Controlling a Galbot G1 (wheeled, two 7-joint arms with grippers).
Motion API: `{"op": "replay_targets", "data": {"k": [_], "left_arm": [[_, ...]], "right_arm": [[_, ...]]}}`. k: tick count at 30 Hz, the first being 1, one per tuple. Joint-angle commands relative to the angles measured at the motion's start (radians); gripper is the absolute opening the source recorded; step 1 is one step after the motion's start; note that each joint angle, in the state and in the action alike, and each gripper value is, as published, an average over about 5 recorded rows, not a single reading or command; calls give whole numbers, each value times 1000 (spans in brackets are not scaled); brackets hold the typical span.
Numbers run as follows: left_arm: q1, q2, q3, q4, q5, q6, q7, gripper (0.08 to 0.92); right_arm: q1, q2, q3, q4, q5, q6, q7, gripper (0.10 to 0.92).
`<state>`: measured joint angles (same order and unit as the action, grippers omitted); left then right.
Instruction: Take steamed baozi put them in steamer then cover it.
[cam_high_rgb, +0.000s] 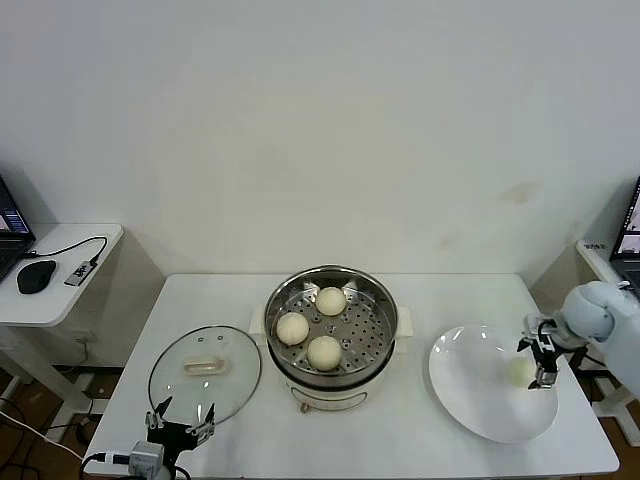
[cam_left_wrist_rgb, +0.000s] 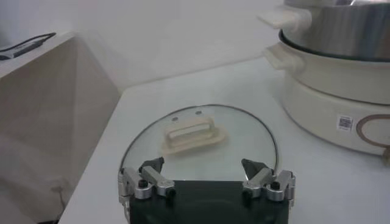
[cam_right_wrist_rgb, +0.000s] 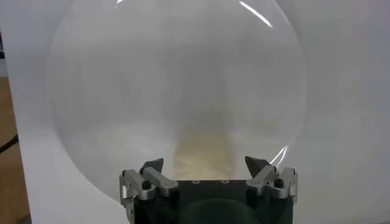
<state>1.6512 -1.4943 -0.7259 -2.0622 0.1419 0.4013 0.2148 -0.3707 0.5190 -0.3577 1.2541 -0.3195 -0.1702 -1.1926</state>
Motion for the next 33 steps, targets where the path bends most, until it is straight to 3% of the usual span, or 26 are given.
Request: {"op": "replay_targets", "data": {"k": [1,25,28,33], "left_arm": [[-2,2,-1,4,0,-1,0,823],[-10,-5,12,18,2,-1,-2,823],[-12,-6,13,19,2,-1,-2,823],[-15,-6,14,20,1,-1,-1,823]], "right_arm": [[-16,11,8,-16,-26,13,15,823],[-13,19,-4,-46,-23,15,40,819],[-10,19,-6,-46,-20,12,40,790],[-7,18,-9,-47,-10,4,37,674]]}}
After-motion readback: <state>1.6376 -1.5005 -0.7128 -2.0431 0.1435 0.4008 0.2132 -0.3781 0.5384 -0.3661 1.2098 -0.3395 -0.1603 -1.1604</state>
